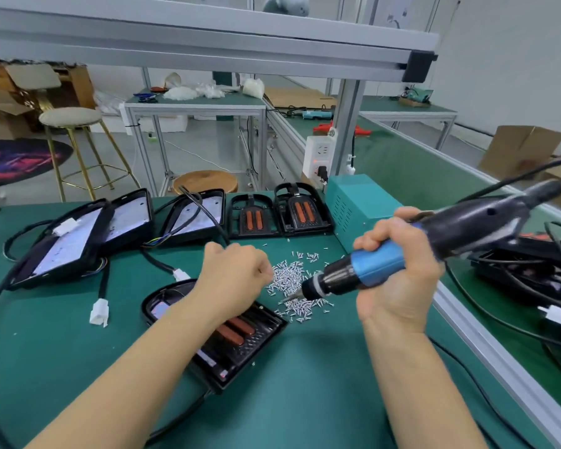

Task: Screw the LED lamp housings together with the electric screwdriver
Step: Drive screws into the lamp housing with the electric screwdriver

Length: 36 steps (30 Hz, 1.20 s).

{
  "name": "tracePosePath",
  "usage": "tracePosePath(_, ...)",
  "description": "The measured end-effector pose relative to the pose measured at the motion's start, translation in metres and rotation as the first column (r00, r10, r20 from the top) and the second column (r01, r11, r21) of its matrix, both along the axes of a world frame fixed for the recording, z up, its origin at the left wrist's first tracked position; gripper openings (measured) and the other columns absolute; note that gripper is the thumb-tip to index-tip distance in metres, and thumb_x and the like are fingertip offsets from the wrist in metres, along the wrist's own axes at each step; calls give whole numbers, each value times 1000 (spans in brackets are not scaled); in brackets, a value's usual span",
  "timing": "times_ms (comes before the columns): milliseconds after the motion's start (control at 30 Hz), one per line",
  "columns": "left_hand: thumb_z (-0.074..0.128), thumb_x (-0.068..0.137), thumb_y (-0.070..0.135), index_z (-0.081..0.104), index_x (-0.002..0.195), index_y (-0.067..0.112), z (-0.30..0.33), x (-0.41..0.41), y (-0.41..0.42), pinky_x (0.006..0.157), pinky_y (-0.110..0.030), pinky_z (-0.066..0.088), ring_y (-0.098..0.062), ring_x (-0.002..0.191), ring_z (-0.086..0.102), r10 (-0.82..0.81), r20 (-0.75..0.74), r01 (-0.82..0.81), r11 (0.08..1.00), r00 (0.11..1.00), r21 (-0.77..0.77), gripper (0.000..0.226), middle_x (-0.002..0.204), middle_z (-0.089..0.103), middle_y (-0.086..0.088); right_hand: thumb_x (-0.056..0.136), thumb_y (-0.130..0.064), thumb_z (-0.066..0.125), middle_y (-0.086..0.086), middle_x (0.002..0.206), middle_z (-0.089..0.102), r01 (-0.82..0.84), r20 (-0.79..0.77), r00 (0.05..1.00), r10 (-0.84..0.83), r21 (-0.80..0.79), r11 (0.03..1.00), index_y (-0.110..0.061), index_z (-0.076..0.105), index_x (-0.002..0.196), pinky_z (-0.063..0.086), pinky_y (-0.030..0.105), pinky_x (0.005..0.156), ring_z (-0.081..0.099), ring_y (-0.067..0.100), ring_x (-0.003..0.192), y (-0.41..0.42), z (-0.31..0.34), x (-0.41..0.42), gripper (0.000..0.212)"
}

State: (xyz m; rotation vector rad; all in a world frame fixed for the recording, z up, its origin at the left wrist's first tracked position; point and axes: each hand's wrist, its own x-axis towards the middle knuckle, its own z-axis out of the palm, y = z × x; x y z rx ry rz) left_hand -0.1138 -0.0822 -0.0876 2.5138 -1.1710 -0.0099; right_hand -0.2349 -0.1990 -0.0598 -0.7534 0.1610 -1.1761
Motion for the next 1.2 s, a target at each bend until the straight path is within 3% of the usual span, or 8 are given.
tracePosePath(133,62,88,25,65,76,30,4,-18,52,90,-34,34,2,75,53,-11,-336,-128,912,942,-390,14,75,63,17,69,-13,54,-3,53,47,-103,72,993,97,88,991,-17,49,83,43,20,53,44,10,45,2,7,-8,15)
tracePosePath(300,64,88,16,67,75,25,-6,-35,79,75,-16,43,-4,69,57,-52,-535,-283,803,843,-525,16,71,66,15,70,-15,54,-4,55,47,-149,85,986,141,105,983,-16,50,82,44,20,54,44,10,46,20,14,-6,13)
tracePosePath(400,65,87,14,70,76,21,-9,-41,88,73,-19,46,-8,71,61,-88,-618,-356,751,782,-557,14,73,69,5,71,-16,53,-4,54,48,-170,100,982,161,93,981,-16,50,82,44,21,54,45,9,46,27,21,-6,11)
tracePosePath(633,66,85,12,71,75,20,-12,-51,99,68,-6,42,-9,77,61,-104,-615,-367,720,782,-589,15,82,71,3,70,-17,53,-5,55,48,-216,115,971,208,62,974,-17,49,81,44,19,54,45,9,46,42,31,-4,12)
tracePosePath(733,67,85,13,72,76,20,-11,-52,102,70,-7,43,-12,79,62,-118,-612,-365,710,782,-603,12,83,71,4,70,-17,53,-5,54,48,-228,107,969,222,54,972,-17,49,81,44,19,54,45,9,45,47,32,-2,11)
tracePosePath(867,67,85,13,72,75,21,-11,-53,106,67,-5,42,-1,70,58,-114,-604,-366,703,789,-610,14,79,71,7,71,-16,53,-5,54,49,-240,107,966,235,37,970,-17,50,81,44,19,54,46,9,45,53,32,0,10)
tracePosePath(1100,66,86,16,72,75,26,-13,-50,110,80,-24,43,-4,78,60,-95,-609,-393,684,787,-615,15,83,71,8,72,-15,52,-4,55,49,-245,106,964,244,-6,970,-16,51,82,44,20,54,45,9,46,60,33,6,11)
tracePosePath(1200,65,86,14,71,75,26,-13,-48,114,79,-21,41,-3,76,59,-91,-600,-390,681,794,-620,18,79,69,11,72,-15,51,-5,55,50,-275,117,954,275,-19,961,-17,51,83,44,20,54,46,9,47,63,33,10,11)
